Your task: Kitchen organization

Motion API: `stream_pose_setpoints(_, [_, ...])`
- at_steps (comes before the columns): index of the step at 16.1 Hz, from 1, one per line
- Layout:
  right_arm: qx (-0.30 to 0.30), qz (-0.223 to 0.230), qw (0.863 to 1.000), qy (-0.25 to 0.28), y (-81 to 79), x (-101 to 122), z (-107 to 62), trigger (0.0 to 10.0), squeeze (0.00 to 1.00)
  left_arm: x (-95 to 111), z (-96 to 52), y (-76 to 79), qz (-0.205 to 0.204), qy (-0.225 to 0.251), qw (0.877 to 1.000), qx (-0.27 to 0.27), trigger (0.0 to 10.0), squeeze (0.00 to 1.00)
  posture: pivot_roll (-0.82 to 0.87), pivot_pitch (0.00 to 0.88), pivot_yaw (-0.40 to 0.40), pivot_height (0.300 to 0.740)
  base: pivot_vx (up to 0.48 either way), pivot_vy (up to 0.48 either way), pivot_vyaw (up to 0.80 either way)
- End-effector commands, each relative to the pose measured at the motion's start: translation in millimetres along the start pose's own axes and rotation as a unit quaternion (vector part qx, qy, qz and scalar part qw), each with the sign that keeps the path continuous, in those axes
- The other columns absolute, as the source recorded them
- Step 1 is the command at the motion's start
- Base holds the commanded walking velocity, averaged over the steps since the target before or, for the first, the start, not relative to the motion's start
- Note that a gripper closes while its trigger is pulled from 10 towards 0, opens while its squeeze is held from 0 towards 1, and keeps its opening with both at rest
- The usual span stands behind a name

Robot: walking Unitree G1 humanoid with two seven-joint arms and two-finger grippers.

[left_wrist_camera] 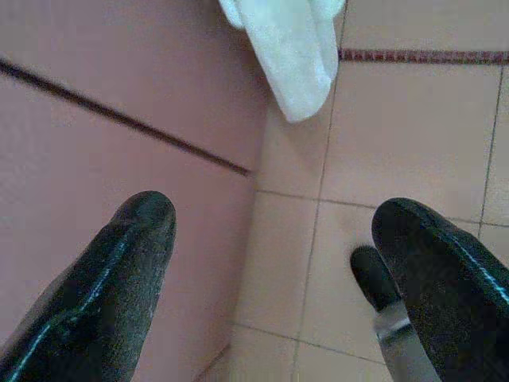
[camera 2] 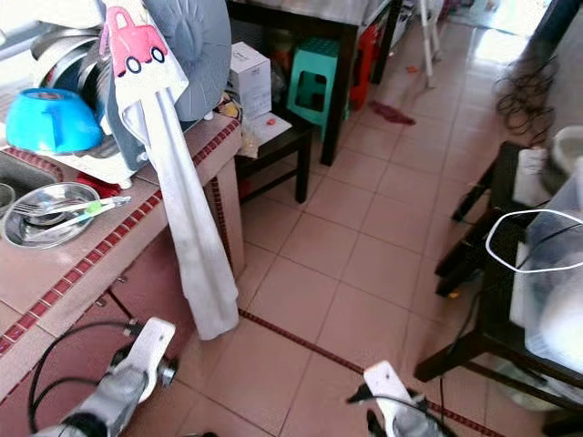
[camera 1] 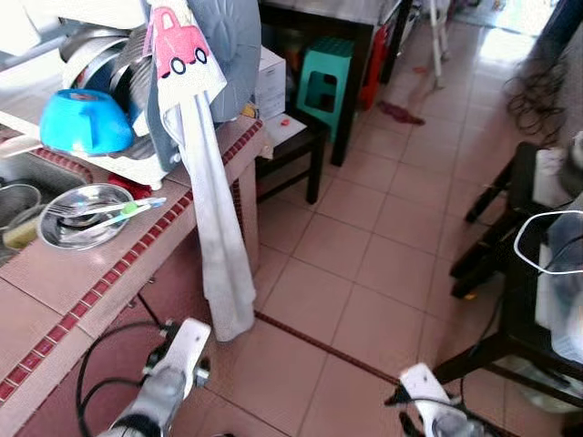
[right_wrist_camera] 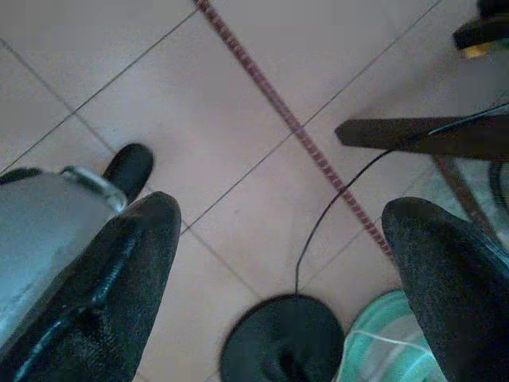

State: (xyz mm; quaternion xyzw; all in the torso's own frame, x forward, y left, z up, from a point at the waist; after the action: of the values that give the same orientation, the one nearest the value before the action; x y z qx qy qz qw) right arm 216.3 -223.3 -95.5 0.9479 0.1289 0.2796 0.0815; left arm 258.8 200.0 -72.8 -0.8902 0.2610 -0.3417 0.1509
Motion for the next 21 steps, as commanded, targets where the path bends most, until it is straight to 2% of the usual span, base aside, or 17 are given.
stream_pose_setpoints(1, [0.002, -0.004, 1.000, 0.001, 0.9, 3.0, 0.3, 10.0, 0.00, -9.4, -1.2, -1.1, -0.005, -0.015, 1.000, 0.004, 10.0, 0.00, -0.02, 0.068, -0.052, 0.740, 0.000, 0.000, 0.00])
stream_pose_setpoints(3, [0.005, 0.006, 1.000, 0.014, -2.3, 14.6, 1.6, 10.0, 0.00, -18.4, -2.8, -2.8, -0.006, -0.027, 1.000, 0.008, 10.0, 0.00, -0.03, 0.062, -0.036, 0.740, 0.000, 0.000, 0.00])
stream_pose_setpoints(5, [-0.004, 0.043, 0.998, 0.033, -3.8, 23.1, 2.1, 10.0, 0.00, -19.5, -3.0, -7.9, 0.018, -0.027, 0.999, 0.018, 10.0, 0.00, -0.03, 0.057, -0.009, 0.740, 0.000, 0.000, 0.00])
stream_pose_setpoints(6, [-0.018, 0.080, 0.995, 0.049, -2.4, 27.6, 2.0, 10.0, 0.00, -19.6, -3.0, -8.2, 0.014, -0.027, 0.999, 0.017, 10.0, 0.00, -0.02, 0.059, 0.003, 0.740, 0.000, 0.000, 0.00])
stream_pose_setpoints(8, [-0.023, 0.109, 0.993, 0.049, -5.3, 28.8, 2.5, 10.0, 0.00, -22.6, -3.8, -4.8, 0.013, -0.027, 1.000, 0.007, 10.0, 0.00, -0.02, 0.055, 0.007, 0.740, 0.000, 0.000, 0.00])
stream_pose_setpoints(10, [-0.009, 0.107, 0.993, 0.055, -16.3, 33.7, 3.2, 10.0, 0.00, -31.7, -5.8, -1.2, 0.013, -0.039, 0.999, 0.002, 10.0, 0.00, -0.02, 0.031, 0.019, 0.740, 0.000, 0.000, 0.00])
stream_pose_setpoints(17, [-0.010, 0.095, 0.994, 0.048, -9.1, 32.0, 3.0, 10.0, 0.00, -44.8, -8.8, 4.3, 0.004, -0.062, 0.998, -0.004, 10.0, 0.00, -0.05, 0.000, 0.021, 0.740, 0.000, 0.000, 0.00])
stream_pose_setpoints(21, [-0.013, 0.094, 0.994, 0.052, -6.3, 34.6, 2.9, 10.0, 0.00, -44.3, -8.5, 2.8, 0.006, -0.065, 0.998, -0.001, 10.0, 0.00, -0.06, 0.000, 0.029, 0.740, 0.000, 0.000, 0.00])
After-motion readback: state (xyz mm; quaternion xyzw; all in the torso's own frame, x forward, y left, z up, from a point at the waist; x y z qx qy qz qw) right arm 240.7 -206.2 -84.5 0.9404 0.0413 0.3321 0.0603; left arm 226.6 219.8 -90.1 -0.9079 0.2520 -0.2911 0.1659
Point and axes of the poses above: a point about 5 cm out from each wrist's last joint towards the gripper, its own z axis pointing out of the wrist towards the gripper, its own x axis along the axis of the wrist's last joint, y = z × x, the point moved 3 cm from there along z, pointing out of the wrist towards the gripper, and after that the axes turned 11 degrees about z, right-handed, at the moved point
